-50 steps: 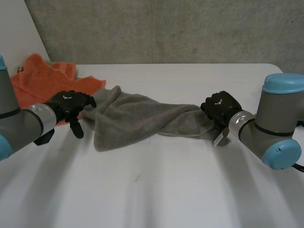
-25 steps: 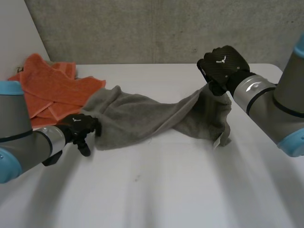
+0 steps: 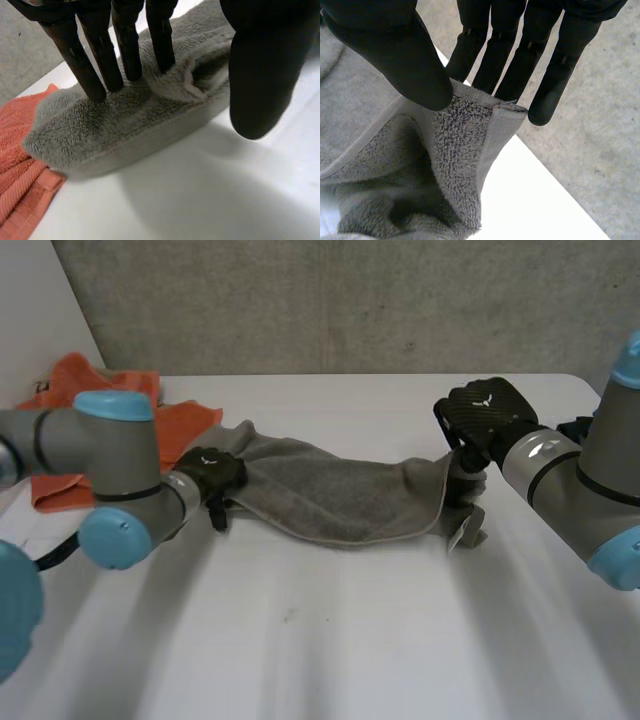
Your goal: Fold the laundry.
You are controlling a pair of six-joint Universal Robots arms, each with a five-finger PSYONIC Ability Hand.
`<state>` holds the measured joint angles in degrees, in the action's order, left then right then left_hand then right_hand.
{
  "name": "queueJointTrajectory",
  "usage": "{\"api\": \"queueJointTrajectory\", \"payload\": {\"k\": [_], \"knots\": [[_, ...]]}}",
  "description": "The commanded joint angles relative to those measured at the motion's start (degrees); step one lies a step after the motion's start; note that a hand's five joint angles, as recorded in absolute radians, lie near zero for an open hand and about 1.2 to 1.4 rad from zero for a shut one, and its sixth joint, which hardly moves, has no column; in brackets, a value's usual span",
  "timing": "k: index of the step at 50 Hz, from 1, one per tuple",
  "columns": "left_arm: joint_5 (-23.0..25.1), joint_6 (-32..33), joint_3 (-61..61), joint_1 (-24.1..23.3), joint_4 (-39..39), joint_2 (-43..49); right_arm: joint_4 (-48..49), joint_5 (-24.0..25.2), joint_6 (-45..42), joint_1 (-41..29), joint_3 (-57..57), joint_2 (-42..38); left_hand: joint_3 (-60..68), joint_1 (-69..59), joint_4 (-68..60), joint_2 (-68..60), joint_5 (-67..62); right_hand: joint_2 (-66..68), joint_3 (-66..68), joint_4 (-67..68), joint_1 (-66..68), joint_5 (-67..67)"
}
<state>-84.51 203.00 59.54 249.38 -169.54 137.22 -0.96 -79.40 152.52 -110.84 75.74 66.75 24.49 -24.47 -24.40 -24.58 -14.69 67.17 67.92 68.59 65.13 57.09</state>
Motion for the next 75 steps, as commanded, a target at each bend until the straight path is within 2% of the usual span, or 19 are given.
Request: {"api": "queueJointTrajectory", "payload": {"k": [1,8,9,11,18,23,26,30,34,37,42,47,54,59,61,64,68,75], "knots": [[-3.73,2.57,-15.31,-2.14,6.49,9.37,0.43,0.30,-0.03,1.67,1.86,-0.39,16.99,-17.00,-17.08,-16.89,-16.78,12.83,12.08,11.41,14.87,12.91],[-4.34,2.84,-20.78,-2.41,8.43,11.58,1.31,0.30,-0.12,2.82,2.74,-0.66,31.27,-31.29,-31.36,-31.18,-31.06,12.83,12.08,11.41,14.87,12.91],[-4.17,2.66,-21.22,-2.41,8.61,11.49,1.57,0.30,-0.21,3.08,2.83,-0.75,45.63,-45.64,-45.72,-45.53,-45.42,12.83,12.08,11.41,14.87,12.91],[-4.34,2.40,-21.31,-2.41,8.78,11.06,1.75,0.30,-0.30,3.35,3.01,-0.83,55.48,-55.49,-55.57,-55.38,-55.27,12.83,12.08,11.41,14.87,12.91],[-3.99,0.11,-16.13,-1.44,12.12,0.35,1.23,0.38,-2.05,5.10,2.74,0.04,55.51,-55.53,-55.60,-55.42,-55.31,12.83,12.08,11.41,14.87,12.91],[-0.39,0.99,-9.54,-0.21,16.95,-10.64,-0.70,0.12,-7.67,5.90,2.56,2.94,55.51,-55.53,-55.60,-55.42,-55.31,12.83,12.08,11.41,14.87,12.91],[2.59,4.67,-5.24,0.75,21.78,-17.67,-5.09,0.12,-14.08,6.33,3.00,5.05,55.51,-55.53,-55.60,-55.42,-55.31,12.83,12.08,11.41,14.87,12.91],[5.14,13.63,0.39,1.89,28.72,-24.18,-15.10,0.03,-24.18,6.60,4.58,6.37,55.51,-55.53,-55.60,-55.42,-55.31,12.83,12.08,11.41,14.87,12.91],[5.59,25.67,6.54,4.88,33.91,-26.83,-25.66,0.03,-34.91,6.43,7.66,6.46,55.51,-55.53,-55.60,-55.42,-55.31,12.83,12.08,11.41,14.87,12.91],[5.33,30.85,8.92,5.94,33.75,-25.69,-24.01,0.03,-35.02,5.81,8.19,5.94,55.51,-55.53,-55.60,-55.42,-55.31,12.83,12.08,11.41,14.87,12.91],[4.62,32.37,7.97,6.38,31.64,-18.93,-18.82,-1.02,-31.50,4.32,7.49,3.13,55.51,-55.53,-55.60,-55.42,-55.31,12.83,12.08,11.41,14.87,12.91],[3.83,30.09,-0.20,6.29,28.74,-11.81,-16.09,-3.83,-29.74,3.44,2.58,-2.32,55.51,-55.53,-55.60,-55.42,-55.31,12.83,12.08,11.41,14.87,12.91],[3.66,23.50,-21.37,5.68,22.42,-4.33,-9.60,-7.52,-22.46,2.21,-13.32,-9.44,55.51,-55.53,-55.60,-55.42,-55.31,12.83,12.08,11.41,14.87,12.91],[3.48,17.09,-36.14,5.68,12.14,-2.74,1.73,-8.31,-12.71,2.03,-26.33,-11.64,55.51,-55.53,-55.60,-55.42,-55.31,12.83,12.08,11.41,14.87,12.91],[2.95,12.00,-41.33,5.85,5.47,-3.18,9.55,-9.37,-7.87,2.12,-30.56,-11.47,55.51,-55.53,-55.60,-55.42,-55.31,12.83,12.08,11.41,14.87,12.91],[1.81,4.63,-44.24,6.03,-2.69,-5.20,20.51,-11.73,-2.08,2.12,-32.76,-10.42,55.51,-55.53,-55.60,-55.42,-55.31,12.83,12.08,11.41,14.87,12.91],[1.37,-1.71,-42.85,5.94,-10.18,-7.83,31.51,-14.02,1.72,1.85,-32.15,-8.40,55.51,-55.53,-55.60,-55.42,-55.31,12.83,12.08,11.41,14.87,12.91],[1.46,-5.34,-34.95,6.73,-11.70,-10.39,32.08,-12.19,0.67,1.68,-27.06,-6.72,55.51,-55.53,-55.60,-55.42,-55.31,12.83,12.08,11.41,14.87,12.91]]}}
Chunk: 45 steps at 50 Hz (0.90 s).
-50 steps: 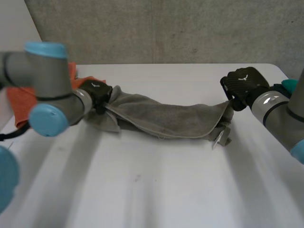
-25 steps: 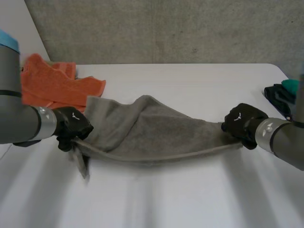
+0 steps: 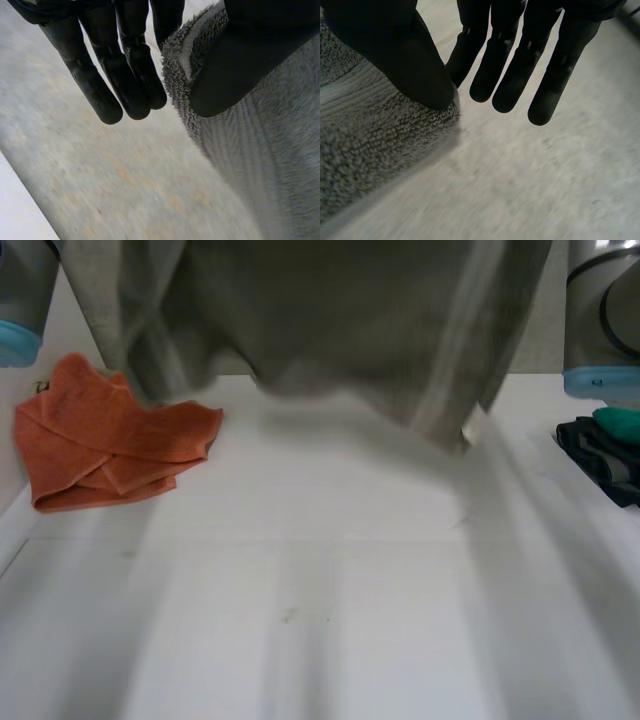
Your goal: Fold the laundry.
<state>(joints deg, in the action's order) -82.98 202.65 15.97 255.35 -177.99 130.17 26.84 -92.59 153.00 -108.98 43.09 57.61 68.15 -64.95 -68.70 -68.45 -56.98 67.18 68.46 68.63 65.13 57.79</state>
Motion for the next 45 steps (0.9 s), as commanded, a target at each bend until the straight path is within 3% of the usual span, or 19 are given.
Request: {"api": "queueJointTrajectory", "payload": {"k": [1,7,14,20,24,27,33,39,45], "knots": [[-0.16,-4.99,11.25,1.11,-2.89,-3.78,3.23,1.96,0.20,-0.01,7.51,2.68,11.85,-15.05,-11.30,-11.55,-13.02,12.82,11.54,11.37,14.87,12.21],[0.98,-4.99,24.97,2.43,0.71,-6.42,-2.40,5.74,0.20,1.04,16.92,4.44,11.85,-15.05,-11.30,-11.55,-13.02,12.82,11.54,11.37,14.87,12.21],[7.12,-0.78,46.15,5.07,4.05,-9.15,-13.56,13.30,-2.35,3.41,30.81,5.15,11.85,-15.05,-11.30,-11.55,-13.02,12.82,11.54,11.37,14.87,12.21],[12.40,10.36,59.16,7.00,4.23,-8.01,-17.61,16.38,-7.96,4.65,40.82,3.04,11.85,-15.05,-11.30,-11.55,-13.02,12.82,11.54,11.37,14.87,12.21],[12.67,17.57,61.37,7.44,4.14,-5.73,-15.51,16.39,-10.52,4.47,43.47,1.20,11.20,-14.40,-10.65,-10.90,-12.37,12.82,11.54,11.37,14.87,12.21],[11.97,20.05,61.29,7.18,4.49,-4.41,-14.54,16.04,-10.53,4.39,43.92,0.84,-2.52,-0.68,3.07,2.82,1.35,12.82,11.54,11.37,14.87,12.21],[10.21,19.01,61.46,6.04,4.23,-5.28,-14.01,15.16,-8.33,4.03,43.30,1.63,-24.77,21.57,25.32,25.08,23.61,12.82,11.54,11.37,14.87,12.21],[7.75,13.57,62.25,4.63,4.05,-7.47,-14.36,14.28,-4.91,3.16,42.34,4.87,-46.78,43.58,47.33,47.09,45.62,12.82,11.54,11.37,14.87,12.21],[5.64,8.47,63.75,2.87,4.14,-7.92,-14.71,12.79,-2.97,2.01,41.46,7.52,-55.75,52.55,56.30,56.05,54.58,12.82,11.54,11.37,14.87,12.21]]}}
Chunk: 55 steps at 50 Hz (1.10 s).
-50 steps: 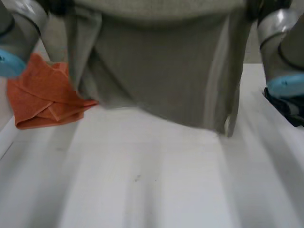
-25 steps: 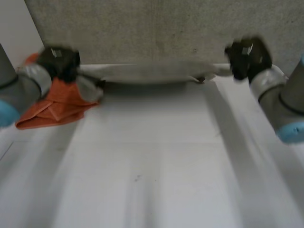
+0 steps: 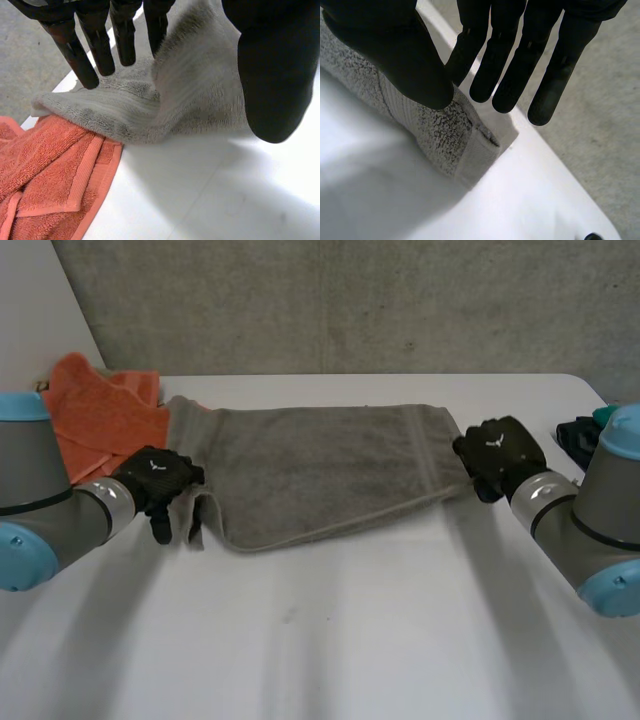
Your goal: Fold the laundry.
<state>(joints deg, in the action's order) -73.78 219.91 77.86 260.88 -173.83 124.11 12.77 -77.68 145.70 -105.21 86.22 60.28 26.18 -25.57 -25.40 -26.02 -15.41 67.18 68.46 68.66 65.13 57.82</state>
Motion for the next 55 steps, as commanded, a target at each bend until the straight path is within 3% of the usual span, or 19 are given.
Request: {"api": "queueJointTrajectory", "payload": {"k": [1,14,24,38,41,44,45,46,55], "knots": [[-3.91,-9.41,2.11,-2.91,-0.10,-1.68,-0.81,-2.39,4.68,-1.84,-1.85,5.19,-13.78,13.17,13.00,13.62,13.02,12.82,11.54,11.34,14.87,12.18],[-10.23,-19.52,-0.78,-7.04,-0.19,3.41,-3.19,-3.62,7.93,-4.04,-4.74,10.21,-14.28,13.68,13.50,14.12,13.52,12.82,11.54,11.34,14.87,12.18],[-14.19,-18.21,-0.34,-7.93,-3.08,4.56,-3.98,-6.96,11.45,-2.37,-9.93,10.47,-14.28,13.68,13.50,14.12,13.52,12.82,11.54,11.34,14.87,12.18],[-19.12,-17.41,-0.52,-3.53,-9.95,4.65,-3.63,-8.80,11.89,-1.32,-10.55,11.44,-7.90,7.29,7.12,7.74,7.14,12.82,11.54,11.34,14.87,12.18],[-19.03,-17.15,-0.34,-2.74,-9.86,4.39,-3.89,-8.80,11.19,-0.70,-10.29,11.18,1.00,-1.60,-1.78,-1.16,-1.76,12.82,11.54,11.34,14.87,12.18],[-18.41,-16.45,0.10,-2.48,-9.68,3.68,-3.98,-8.45,10.49,-0.26,-9.50,11.26,24.66,-25.26,-25.44,-24.82,-25.42,12.82,11.54,11.34,14.87,12.18],[-17.98,-16.10,0.53,-2.48,-9.60,2.90,-3.98,-8.45,9.96,-0.09,-9.06,11.35,42.39,-43.00,-43.17,-42.55,-43.16,12.82,11.54,11.34,14.87,12.18],[-17.80,-15.92,0.71,-2.39,-9.68,2.46,-3.98,-8.45,9.61,0.00,-8.88,11.35,51.73,-52.33,-52.51,-51.89,-52.49,12.82,11.54,11.34,14.87,12.18],[-14.99,-12.32,3.87,-2.21,-6.44,-4.75,-7.14,-6.17,3.90,1.58,-6.77,12.58,53.82,-54.43,-54.60,-53.98,-54.59,12.82,11.54,11.34,14.87,12.18]]}}
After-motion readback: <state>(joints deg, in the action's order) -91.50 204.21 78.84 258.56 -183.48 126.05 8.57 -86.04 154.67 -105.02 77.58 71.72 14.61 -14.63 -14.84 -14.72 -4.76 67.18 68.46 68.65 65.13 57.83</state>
